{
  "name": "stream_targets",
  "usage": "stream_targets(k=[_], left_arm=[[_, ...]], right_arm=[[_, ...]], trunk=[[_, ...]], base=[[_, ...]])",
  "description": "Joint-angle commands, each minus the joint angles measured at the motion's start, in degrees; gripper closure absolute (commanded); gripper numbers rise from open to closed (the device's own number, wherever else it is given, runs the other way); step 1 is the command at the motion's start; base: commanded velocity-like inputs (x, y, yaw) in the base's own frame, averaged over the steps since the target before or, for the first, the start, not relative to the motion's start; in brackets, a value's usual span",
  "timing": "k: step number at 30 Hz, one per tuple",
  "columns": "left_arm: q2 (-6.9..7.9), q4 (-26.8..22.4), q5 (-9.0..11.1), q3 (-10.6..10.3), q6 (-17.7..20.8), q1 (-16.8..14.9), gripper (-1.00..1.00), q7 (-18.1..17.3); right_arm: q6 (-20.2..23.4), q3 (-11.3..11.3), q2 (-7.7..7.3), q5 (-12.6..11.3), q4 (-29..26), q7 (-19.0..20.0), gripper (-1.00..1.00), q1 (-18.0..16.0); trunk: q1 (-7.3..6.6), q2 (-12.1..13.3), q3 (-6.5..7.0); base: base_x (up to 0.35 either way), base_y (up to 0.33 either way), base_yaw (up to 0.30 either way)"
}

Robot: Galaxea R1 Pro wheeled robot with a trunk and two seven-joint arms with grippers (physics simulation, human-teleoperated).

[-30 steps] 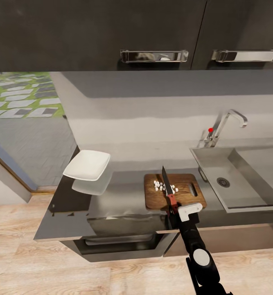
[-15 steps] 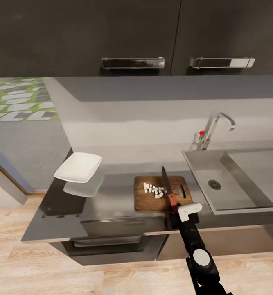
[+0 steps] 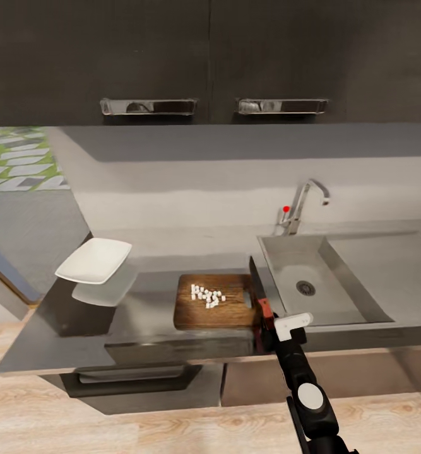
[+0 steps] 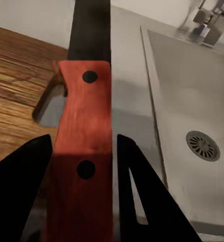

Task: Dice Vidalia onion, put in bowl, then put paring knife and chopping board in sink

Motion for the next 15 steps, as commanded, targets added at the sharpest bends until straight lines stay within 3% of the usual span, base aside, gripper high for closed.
stream_targets(k=[1, 7, 15], left_arm=[[0.08, -0.10, 0.60, -0.31, -0.18, 0.00, -1.00, 0.47], [0.07, -0.09, 0.60, -0.31, -0.18, 0.00, -1.00, 0.47], [0.07, -0.10, 0.60, -0.31, -0.21, 0.00, -1.00, 0.46]], right_arm=[[0.38, 0.04, 0.01, 0.59, -0.09, 0.07, 1.00, -0.03], [0.38, 0.04, 0.01, 0.58, -0.09, 0.07, 1.00, -0.03], [0.38, 0.04, 0.01, 0.63, 0.00, 0.07, 1.00, -0.03]], trunk=[[0.04, -0.10, 0.00], [0.04, -0.10, 0.55], [0.04, -0.10, 1.28]], base=[[0.000, -0.305, 0.000], [0.030, -0.305, 0.000], [0.196, -0.260, 0.000]])
